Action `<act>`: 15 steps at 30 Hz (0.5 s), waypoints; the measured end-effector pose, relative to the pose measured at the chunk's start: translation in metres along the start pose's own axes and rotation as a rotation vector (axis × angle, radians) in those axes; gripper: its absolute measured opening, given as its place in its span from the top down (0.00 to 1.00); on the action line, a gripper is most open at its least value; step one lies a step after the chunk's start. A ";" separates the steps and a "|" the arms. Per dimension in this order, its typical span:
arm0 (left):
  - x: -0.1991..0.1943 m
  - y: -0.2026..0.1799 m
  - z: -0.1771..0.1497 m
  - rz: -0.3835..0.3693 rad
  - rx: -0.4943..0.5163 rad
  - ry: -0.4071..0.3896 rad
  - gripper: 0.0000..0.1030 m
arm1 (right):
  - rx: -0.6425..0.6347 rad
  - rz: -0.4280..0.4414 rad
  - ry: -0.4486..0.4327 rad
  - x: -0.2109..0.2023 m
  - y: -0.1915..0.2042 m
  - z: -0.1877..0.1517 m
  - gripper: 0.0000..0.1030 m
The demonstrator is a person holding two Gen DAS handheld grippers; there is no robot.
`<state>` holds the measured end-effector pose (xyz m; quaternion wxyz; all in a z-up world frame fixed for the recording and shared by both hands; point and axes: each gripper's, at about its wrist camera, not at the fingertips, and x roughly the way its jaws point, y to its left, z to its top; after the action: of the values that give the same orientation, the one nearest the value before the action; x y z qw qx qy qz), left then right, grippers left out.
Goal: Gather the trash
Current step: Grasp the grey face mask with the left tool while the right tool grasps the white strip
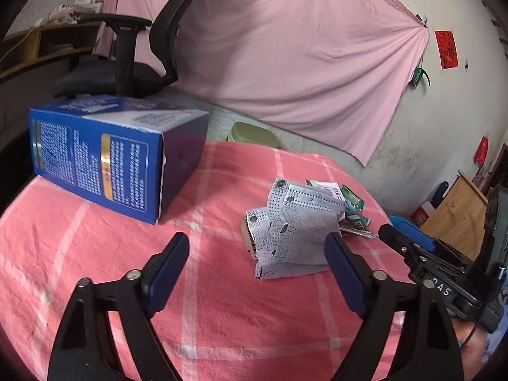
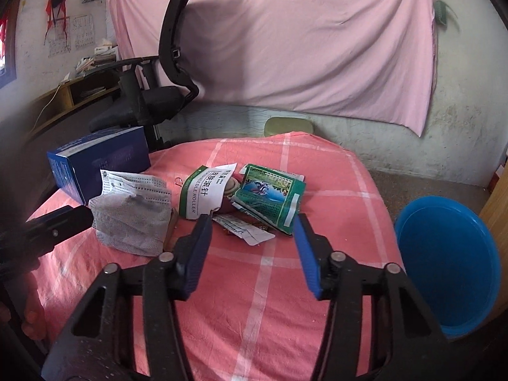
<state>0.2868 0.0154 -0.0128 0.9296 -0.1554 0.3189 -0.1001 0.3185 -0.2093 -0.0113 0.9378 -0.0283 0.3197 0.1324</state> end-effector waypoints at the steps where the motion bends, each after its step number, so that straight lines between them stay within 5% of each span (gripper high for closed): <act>1: 0.003 0.002 0.001 -0.016 -0.013 0.013 0.29 | -0.001 0.005 0.009 0.003 0.000 0.000 0.38; 15: 0.019 0.004 0.010 -0.108 -0.042 0.091 0.74 | 0.048 0.067 0.122 0.028 -0.009 0.004 0.56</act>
<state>0.3076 0.0157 -0.0172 0.9040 -0.1869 0.3539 -0.1504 0.3445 -0.2112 -0.0259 0.9120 -0.0031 0.3801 0.1541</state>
